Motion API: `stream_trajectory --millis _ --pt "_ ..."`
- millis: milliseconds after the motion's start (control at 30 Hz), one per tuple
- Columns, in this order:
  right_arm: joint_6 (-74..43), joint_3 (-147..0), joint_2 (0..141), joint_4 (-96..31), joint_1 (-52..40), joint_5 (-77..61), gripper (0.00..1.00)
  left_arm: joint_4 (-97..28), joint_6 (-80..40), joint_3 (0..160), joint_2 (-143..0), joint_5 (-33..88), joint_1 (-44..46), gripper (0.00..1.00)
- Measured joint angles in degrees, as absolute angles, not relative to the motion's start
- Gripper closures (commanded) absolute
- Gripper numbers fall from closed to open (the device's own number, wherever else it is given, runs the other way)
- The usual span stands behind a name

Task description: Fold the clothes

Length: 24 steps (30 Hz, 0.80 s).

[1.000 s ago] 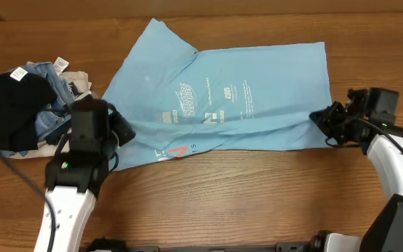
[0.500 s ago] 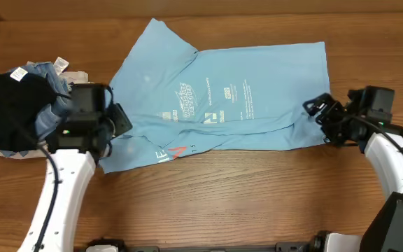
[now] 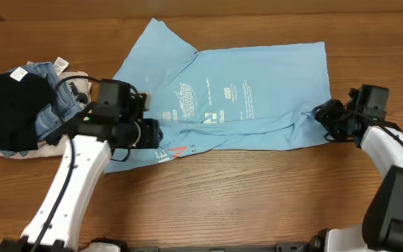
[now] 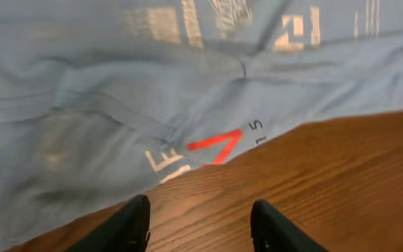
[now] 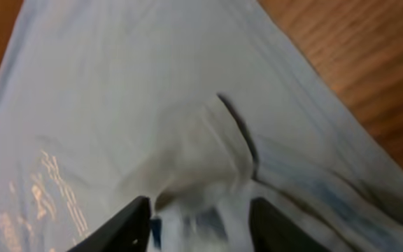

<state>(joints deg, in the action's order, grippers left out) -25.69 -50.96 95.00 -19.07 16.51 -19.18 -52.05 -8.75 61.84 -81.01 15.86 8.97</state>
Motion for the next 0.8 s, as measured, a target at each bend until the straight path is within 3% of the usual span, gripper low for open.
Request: stream_trajectory --millis 167,367,433,700,800 --pt "-18.9 -51.0 99.0 -15.5 16.5 -20.6 0.38 -50.8 -6.2 61.8 -90.0 16.4 9.9 0.53" --pt "-13.5 -51.0 99.2 -13.4 16.5 -20.6 0.52 -48.7 -5.3 61.5 -101.6 16.6 9.9 0.61" --pt "-13.0 -51.0 99.2 -13.7 16.5 -20.6 0.31 -48.4 -5.3 61.4 -102.8 16.6 9.9 0.62" --pt "-11.4 -51.1 99.2 -18.6 16.5 -20.6 0.31 -47.3 -4.7 61.4 -103.2 16.6 9.9 0.61" --pt "-11.7 -51.1 99.2 -19.7 16.5 -21.3 0.40 -46.9 -4.7 61.4 -103.2 16.6 9.9 0.61"
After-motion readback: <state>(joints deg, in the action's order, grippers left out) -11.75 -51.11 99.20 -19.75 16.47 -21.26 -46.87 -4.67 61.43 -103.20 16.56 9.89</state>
